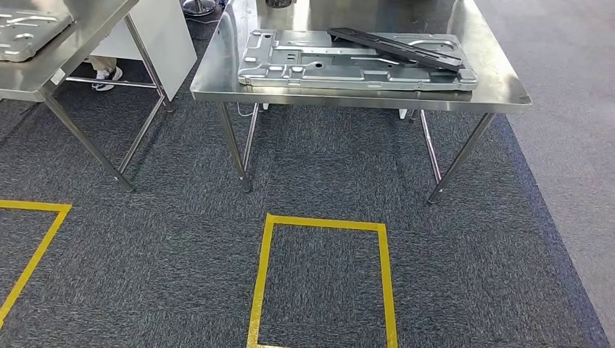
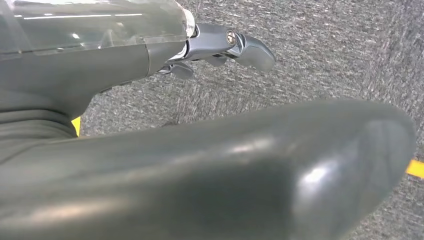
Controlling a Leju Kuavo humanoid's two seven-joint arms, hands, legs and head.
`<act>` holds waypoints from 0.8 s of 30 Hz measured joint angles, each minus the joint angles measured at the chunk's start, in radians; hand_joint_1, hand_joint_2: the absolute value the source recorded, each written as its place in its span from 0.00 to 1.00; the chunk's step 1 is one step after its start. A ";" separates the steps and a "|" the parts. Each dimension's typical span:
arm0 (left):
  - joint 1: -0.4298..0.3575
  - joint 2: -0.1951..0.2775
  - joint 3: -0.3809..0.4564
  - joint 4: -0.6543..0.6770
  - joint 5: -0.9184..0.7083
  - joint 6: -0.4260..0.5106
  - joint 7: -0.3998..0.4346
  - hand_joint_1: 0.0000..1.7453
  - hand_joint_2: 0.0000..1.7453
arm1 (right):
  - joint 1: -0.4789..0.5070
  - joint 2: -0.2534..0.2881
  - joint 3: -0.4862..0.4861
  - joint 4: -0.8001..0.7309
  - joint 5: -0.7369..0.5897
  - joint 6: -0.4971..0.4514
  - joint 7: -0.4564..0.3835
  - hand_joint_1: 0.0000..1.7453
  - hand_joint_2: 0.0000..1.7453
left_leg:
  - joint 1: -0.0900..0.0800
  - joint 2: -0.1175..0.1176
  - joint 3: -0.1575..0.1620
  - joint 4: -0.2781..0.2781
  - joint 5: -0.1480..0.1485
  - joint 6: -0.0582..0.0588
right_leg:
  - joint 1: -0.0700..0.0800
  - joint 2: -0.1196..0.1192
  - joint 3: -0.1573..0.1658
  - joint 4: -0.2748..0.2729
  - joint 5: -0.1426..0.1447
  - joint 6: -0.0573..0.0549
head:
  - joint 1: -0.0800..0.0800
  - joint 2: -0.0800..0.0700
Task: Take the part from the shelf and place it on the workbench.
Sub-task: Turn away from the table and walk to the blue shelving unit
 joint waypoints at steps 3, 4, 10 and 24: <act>0.000 0.000 0.001 0.000 0.002 0.005 0.024 0.00 0.00 | -0.001 0.000 -0.001 0.001 0.001 0.011 0.037 0.00 0.00 | -0.005 -0.002 0.037 -0.077 -0.006 0.023 | 0.003 0.000 -0.014 0.017 0.005 0.016 | 0.001 0.000; 0.001 -0.001 0.002 0.000 0.002 0.007 0.035 0.00 0.00 | -0.002 0.000 -0.001 0.001 0.002 0.015 0.058 0.00 0.00 | -0.004 -0.002 0.032 -0.078 -0.003 0.032 | 0.003 0.000 -0.016 0.020 0.007 0.022 | 0.001 0.000; 0.001 -0.003 0.004 0.000 0.004 0.016 0.065 0.00 1.00 | -0.001 0.001 -0.003 0.003 0.015 0.021 0.136 0.00 1.00 | -0.002 0.002 0.003 -0.080 0.022 0.058 | -0.009 0.007 -0.128 0.281 -0.144 0.054 | 0.007 0.000; -0.002 0.001 0.045 0.000 0.054 -0.026 0.048 0.00 1.00 | -0.004 0.009 -0.026 0.009 0.018 0.073 0.317 0.00 0.25 | -0.005 -0.004 -0.018 -0.059 0.027 0.032 | -0.016 0.015 0.019 0.018 -0.030 0.046 | 0.004 0.000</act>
